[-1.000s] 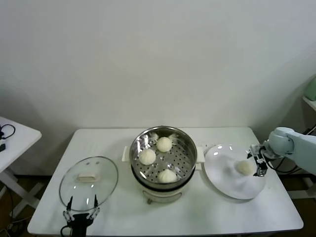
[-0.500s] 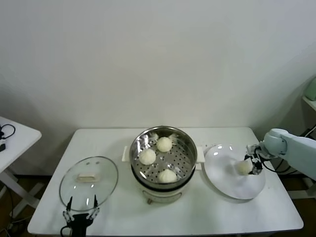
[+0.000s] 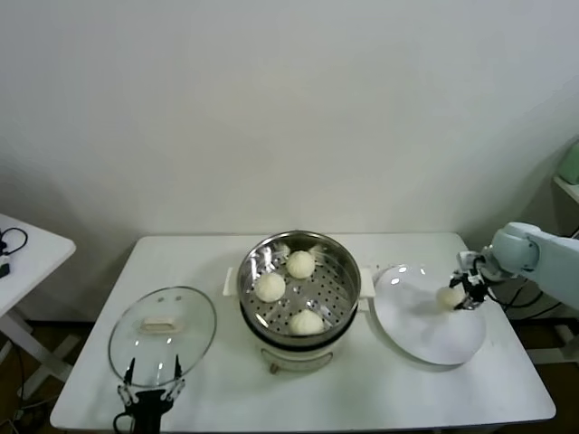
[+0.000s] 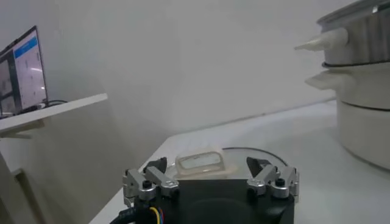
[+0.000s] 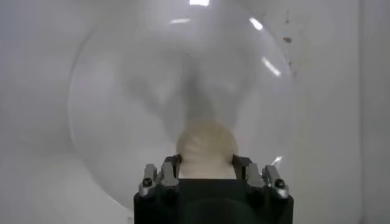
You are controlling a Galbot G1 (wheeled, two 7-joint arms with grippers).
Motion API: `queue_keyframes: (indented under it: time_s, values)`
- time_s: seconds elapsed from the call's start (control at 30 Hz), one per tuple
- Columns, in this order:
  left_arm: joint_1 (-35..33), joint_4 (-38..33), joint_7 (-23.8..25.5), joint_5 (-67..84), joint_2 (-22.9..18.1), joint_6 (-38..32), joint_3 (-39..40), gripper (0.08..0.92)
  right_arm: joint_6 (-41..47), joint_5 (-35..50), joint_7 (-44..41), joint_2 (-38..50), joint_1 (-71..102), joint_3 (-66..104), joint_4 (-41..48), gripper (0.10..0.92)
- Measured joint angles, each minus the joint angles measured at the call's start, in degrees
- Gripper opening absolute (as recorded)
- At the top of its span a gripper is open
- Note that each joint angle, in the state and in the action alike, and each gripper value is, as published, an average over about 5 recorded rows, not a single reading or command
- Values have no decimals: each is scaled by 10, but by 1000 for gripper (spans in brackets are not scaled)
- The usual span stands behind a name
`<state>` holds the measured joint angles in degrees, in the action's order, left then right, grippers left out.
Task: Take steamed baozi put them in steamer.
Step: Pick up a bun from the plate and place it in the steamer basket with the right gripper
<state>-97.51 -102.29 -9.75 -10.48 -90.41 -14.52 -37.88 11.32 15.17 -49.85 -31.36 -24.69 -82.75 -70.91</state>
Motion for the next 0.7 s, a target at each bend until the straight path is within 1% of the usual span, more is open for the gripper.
queue_keyframes:
  time_s: [0.23, 0.4, 0.57, 0.7]
  values:
    - [2, -1, -1, 0, 1, -2, 6, 823, 14, 95, -12, -4, -178, -117, -78, 577]
    - [5, -2, -2, 1, 2, -3, 11, 823, 31, 173, -12, -24, -288, -166, -136, 573]
    - [6, -3, -2, 2, 4, -4, 13, 823, 51, 240, -2, -55, -349, -179, -184, 570]
    - [6, -3, -2, 3, 6, -4, 11, 823, 66, 272, 7, -80, -367, -174, -207, 569]
